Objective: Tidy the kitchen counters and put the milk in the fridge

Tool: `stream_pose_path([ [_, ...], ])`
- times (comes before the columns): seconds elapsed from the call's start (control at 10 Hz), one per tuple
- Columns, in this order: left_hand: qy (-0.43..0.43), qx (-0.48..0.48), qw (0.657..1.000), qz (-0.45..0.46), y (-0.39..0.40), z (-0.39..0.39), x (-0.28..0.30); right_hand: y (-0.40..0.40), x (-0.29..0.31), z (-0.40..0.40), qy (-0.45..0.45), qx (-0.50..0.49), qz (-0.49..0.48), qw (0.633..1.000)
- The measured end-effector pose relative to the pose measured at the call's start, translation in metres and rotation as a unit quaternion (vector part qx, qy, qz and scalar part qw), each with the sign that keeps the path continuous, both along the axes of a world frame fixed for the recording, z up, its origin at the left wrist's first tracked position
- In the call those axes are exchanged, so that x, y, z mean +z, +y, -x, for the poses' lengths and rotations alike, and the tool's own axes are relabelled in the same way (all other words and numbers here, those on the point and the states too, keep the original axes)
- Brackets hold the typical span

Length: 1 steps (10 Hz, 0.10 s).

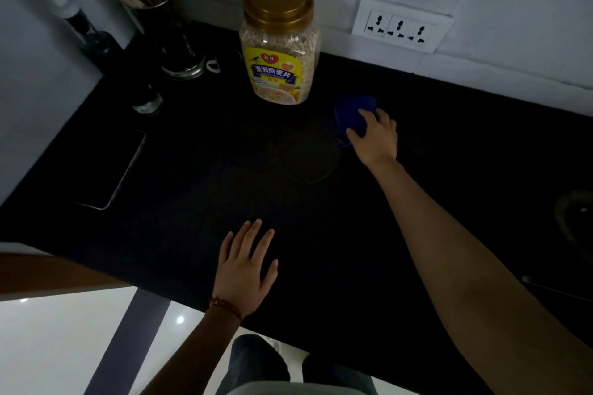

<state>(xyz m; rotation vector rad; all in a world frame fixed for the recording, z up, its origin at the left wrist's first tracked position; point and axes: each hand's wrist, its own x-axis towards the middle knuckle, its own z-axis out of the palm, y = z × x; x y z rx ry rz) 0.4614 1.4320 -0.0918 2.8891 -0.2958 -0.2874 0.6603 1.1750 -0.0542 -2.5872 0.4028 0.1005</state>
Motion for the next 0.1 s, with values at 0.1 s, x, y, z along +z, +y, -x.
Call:
stream_pose_path([
  [0.1, 0.001, -0.006, 1.000, 0.010, -0.0014, 0.0003, -0.0021, 0.0002, 0.0051, 0.0264, -0.035, -0.010, -0.019, 0.999],
])
